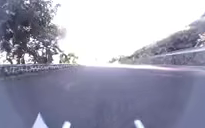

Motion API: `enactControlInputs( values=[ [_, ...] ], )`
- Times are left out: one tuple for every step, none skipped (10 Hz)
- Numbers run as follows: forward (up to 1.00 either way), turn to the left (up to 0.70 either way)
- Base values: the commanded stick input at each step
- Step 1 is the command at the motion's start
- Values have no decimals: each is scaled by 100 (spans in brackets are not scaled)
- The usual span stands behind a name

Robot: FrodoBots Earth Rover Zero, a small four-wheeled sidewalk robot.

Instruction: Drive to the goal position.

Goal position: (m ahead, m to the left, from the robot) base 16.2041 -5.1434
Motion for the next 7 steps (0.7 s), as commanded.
enactControlInputs(
  values=[
    [50, 0],
    [50, 0],
    [50, 0],
    [50, 0],
    [50, 0],
    [50, 0],
    [50, 0]
  ],
)
